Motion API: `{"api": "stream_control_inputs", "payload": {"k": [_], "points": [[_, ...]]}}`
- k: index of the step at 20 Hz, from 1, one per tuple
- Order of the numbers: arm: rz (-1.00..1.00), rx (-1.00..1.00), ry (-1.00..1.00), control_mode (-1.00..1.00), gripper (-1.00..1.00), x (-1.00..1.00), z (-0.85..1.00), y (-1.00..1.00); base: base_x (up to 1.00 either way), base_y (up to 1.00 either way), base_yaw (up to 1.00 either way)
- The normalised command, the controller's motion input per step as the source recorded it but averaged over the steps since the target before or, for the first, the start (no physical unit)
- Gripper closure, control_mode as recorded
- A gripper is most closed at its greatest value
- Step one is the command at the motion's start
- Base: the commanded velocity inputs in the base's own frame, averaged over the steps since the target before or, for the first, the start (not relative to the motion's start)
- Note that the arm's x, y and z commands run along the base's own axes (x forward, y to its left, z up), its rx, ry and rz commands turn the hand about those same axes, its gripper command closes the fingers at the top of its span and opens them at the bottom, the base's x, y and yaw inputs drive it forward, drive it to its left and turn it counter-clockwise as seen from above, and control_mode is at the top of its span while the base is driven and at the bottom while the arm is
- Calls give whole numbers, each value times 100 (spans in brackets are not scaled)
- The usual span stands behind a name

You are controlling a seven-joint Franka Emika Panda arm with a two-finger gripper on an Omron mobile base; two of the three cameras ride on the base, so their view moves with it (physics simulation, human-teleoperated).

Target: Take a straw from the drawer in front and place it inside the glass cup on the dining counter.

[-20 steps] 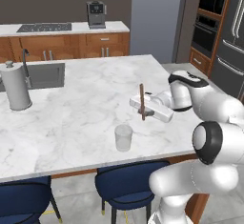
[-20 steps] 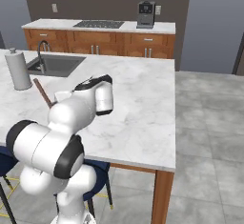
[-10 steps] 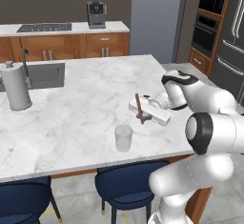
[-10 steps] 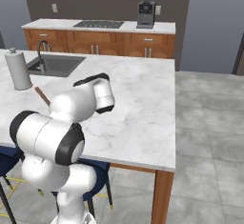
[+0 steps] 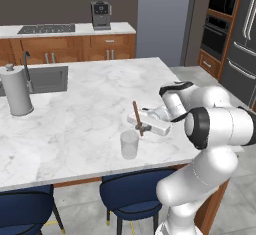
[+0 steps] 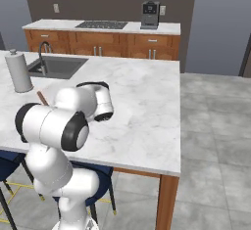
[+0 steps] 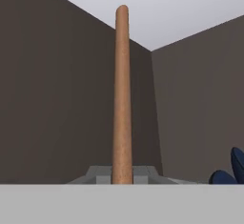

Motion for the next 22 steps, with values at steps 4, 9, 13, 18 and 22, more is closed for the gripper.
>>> {"api": "stream_control_inputs", "payload": {"k": [4, 9, 13, 18, 22], "points": [[0, 0, 1, -100, 100, 5, -16, 21, 0, 0, 0], [0, 0, 0, -100, 100, 18, -11, 1, 0, 0, 0], [0, 0, 0, -100, 100, 26, -9, 0, 0, 0, 0], [0, 0, 0, -100, 100, 22, -20, 0, 0, 0, 0], [0, 0, 0, -100, 100, 12, -26, 0, 0, 0, 0]]}}
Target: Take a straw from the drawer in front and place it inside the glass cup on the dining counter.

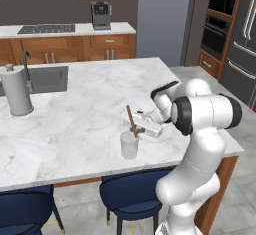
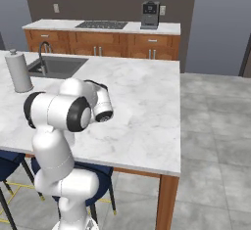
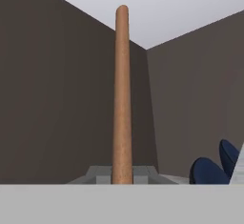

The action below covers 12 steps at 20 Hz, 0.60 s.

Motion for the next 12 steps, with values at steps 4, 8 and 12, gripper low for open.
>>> {"api": "stream_control_inputs", "payload": {"k": [4, 8, 12], "points": [[0, 0, 0, -100, 100, 13, -18, 1, 0, 0, 0], [0, 0, 0, -100, 100, 11, -9, 1, 0, 0, 0], [0, 0, 0, -100, 100, 11, -10, 4, 0, 0, 0]]}}
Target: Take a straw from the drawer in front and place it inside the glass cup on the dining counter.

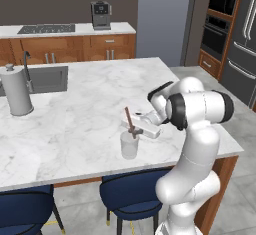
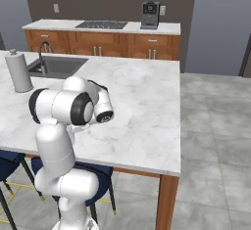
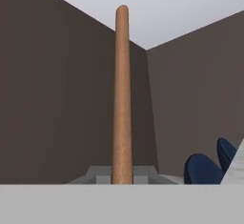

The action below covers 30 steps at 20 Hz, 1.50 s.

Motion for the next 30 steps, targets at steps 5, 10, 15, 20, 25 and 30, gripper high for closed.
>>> {"api": "stream_control_inputs", "payload": {"k": [5, 10, 15, 20, 25, 30], "points": [[0, 0, 0, -100, 100, 3, -15, 8, 0, 0, 0], [0, 0, 0, -100, 100, 1, -15, 4, 0, 0, 0], [0, 0, 0, -100, 100, 7, -7, 2, 0, 0, 0], [0, 0, 0, -100, 100, 4, -4, 0, 0, 0, 0], [0, 0, 0, -100, 100, 5, -9, 9, 0, 0, 0], [0, 0, 0, -100, -100, 3, -4, 13, 0, 0, 0]]}}
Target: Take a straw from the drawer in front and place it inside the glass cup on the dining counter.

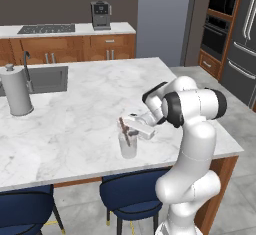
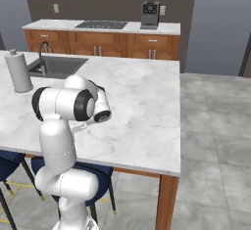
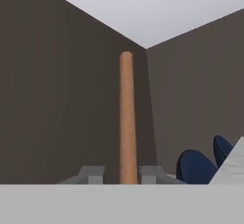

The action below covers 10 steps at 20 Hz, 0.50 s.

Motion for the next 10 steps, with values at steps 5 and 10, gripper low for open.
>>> {"api": "stream_control_inputs", "payload": {"k": [5, 10], "points": [[0, 0, 0, -100, -100, 0, 0, 0, 0, 0, 0], [0, 0, 0, -100, -100, -13, 0, 0, 0, 0, 0]]}}
